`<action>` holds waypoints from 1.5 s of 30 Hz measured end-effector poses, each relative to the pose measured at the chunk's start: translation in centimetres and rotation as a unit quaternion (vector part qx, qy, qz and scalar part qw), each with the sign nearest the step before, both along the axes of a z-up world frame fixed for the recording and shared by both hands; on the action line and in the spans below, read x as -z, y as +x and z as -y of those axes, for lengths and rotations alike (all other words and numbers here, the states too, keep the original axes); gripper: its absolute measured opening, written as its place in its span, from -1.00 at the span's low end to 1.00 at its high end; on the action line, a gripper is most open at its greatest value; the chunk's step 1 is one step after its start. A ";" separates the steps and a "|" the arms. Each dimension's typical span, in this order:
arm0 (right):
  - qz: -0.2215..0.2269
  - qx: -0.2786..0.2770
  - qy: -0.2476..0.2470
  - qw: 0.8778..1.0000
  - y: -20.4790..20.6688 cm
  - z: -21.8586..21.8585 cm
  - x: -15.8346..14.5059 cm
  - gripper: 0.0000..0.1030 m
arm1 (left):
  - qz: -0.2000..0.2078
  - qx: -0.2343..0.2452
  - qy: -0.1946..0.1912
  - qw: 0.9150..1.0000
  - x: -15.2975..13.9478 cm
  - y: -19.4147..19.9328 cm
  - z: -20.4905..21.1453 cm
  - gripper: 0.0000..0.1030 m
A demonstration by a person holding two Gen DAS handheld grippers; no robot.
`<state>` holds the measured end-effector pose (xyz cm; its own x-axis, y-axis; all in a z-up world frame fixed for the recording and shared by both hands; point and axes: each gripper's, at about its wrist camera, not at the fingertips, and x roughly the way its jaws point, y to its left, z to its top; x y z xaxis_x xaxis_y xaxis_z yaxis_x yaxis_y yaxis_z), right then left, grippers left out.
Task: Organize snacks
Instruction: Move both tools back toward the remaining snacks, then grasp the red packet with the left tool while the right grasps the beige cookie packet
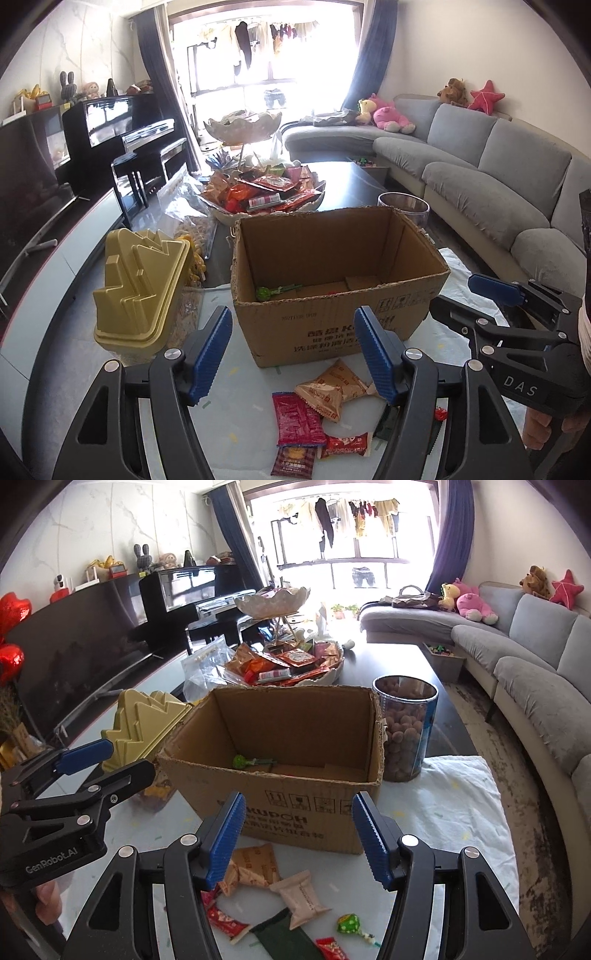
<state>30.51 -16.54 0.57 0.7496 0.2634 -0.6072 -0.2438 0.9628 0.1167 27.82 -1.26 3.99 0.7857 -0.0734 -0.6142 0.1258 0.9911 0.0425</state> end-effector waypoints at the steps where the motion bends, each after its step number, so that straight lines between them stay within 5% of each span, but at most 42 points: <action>1: -0.001 0.000 -0.003 1.000 -0.2 -0.1 -0.1 0.19 | -0.001 0.000 0.001 1.000 0.1 -0.3 -0.1 0.32; 8: -0.027 -0.018 -0.031 0.999 -0.8 -1.2 0.3 0.19 | -0.037 0.000 0.003 0.999 1.9 -1.0 -0.7 0.36; 23: -0.118 -0.034 -0.079 0.989 0.4 -2.4 6.0 0.19 | -0.147 -0.001 0.008 0.989 9.2 0.4 -1.2 0.36; 45: -0.185 -0.044 -0.113 0.975 1.7 -1.9 12.6 0.19 | -0.209 0.011 0.023 0.978 15.9 2.2 -0.2 0.36</action>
<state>32.18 -14.61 -12.07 0.4492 0.1443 -0.8817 -0.3076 0.9515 -0.0010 30.05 -1.09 -11.89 0.4639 -0.0528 -0.8843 0.1631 0.9862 0.0266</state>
